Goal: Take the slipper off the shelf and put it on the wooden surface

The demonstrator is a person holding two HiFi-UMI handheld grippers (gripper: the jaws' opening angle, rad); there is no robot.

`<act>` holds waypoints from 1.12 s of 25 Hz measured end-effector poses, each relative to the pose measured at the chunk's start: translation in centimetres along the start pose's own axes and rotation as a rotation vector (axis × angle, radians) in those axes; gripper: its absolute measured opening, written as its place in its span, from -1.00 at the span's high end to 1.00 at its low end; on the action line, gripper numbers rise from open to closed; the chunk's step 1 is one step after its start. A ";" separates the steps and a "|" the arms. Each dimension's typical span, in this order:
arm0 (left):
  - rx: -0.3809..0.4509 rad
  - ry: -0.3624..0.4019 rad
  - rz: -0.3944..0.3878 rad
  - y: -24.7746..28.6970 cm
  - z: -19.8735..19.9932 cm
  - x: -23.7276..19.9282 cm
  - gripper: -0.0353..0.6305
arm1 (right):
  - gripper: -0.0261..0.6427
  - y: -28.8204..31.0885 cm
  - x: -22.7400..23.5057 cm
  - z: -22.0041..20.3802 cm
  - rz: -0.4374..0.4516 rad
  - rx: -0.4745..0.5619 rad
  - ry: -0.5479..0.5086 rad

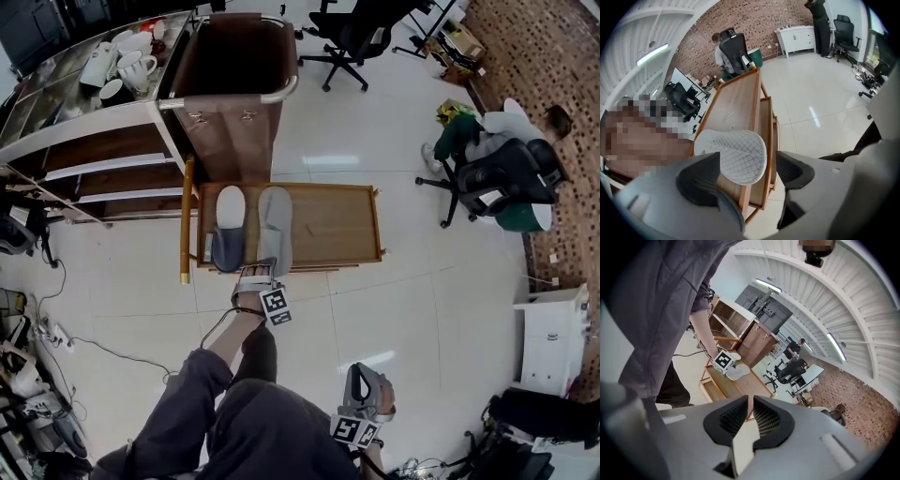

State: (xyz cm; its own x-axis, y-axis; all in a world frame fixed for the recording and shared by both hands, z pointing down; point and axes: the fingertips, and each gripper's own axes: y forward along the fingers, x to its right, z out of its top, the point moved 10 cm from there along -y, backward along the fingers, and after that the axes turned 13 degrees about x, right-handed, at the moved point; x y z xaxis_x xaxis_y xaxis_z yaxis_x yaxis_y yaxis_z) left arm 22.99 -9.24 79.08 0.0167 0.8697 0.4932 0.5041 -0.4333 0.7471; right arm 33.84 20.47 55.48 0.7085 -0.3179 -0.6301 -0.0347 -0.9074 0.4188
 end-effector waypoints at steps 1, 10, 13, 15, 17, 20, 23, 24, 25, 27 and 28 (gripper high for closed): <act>0.018 0.003 0.017 -0.9 0.4 -0.1 -0.27 | 0.85 -0.1 0.0 0.1 0.004 0.012 -0.004; 0.161 -0.038 0.272 -21.0 1.9 5.3 -0.26 | 0.85 -4.6 -2.0 1.6 0.014 0.219 -0.043; 0.128 -0.145 0.360 -29.6 -0.2 10.0 -0.24 | 0.86 -5.5 -4.6 1.8 0.087 0.284 -0.049; 0.085 -0.216 0.406 -34.5 -1.9 13.3 -0.22 | 0.91 -5.8 -6.3 2.1 0.136 0.326 -0.049; 0.049 -0.258 0.416 -38.4 -3.1 16.6 -0.17 | 0.91 -6.2 -7.9 2.7 0.176 0.361 -0.050; 0.037 -0.305 0.434 -42.3 -3.5 19.4 -0.05 | 0.91 -6.4 -9.7 3.5 0.218 0.393 -0.062; 0.072 -0.351 0.516 -45.0 -3.4 20.2 0.18 | 0.91 -6.5 -10.9 4.3 0.239 0.401 -0.068; 0.085 -0.361 0.537 -45.7 -3.3 20.2 0.23 | 0.91 -6.5 -11.2 4.6 0.242 0.402 -0.070; 0.097 -0.365 0.547 -46.1 -3.1 20.2 0.27 | 0.91 -6.4 -11.4 4.9 0.244 0.400 -0.073; 0.125 -0.357 0.542 -46.5 -2.5 20.3 0.33 | 0.91 -6.5 -11.8 5.2 0.246 0.391 -0.081; 0.137 -0.349 0.535 -46.6 -2.3 20.3 0.38 | 0.91 -6.5 -11.9 5.3 0.246 0.385 -0.087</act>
State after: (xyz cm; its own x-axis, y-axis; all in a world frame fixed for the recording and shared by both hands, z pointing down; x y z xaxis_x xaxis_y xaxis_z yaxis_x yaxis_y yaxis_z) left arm -2.13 28.08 55.34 0.5640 0.5774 0.5903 0.4531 -0.8140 0.3634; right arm 21.87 28.73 56.77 0.5856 -0.5432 -0.6017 -0.4648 -0.8331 0.2998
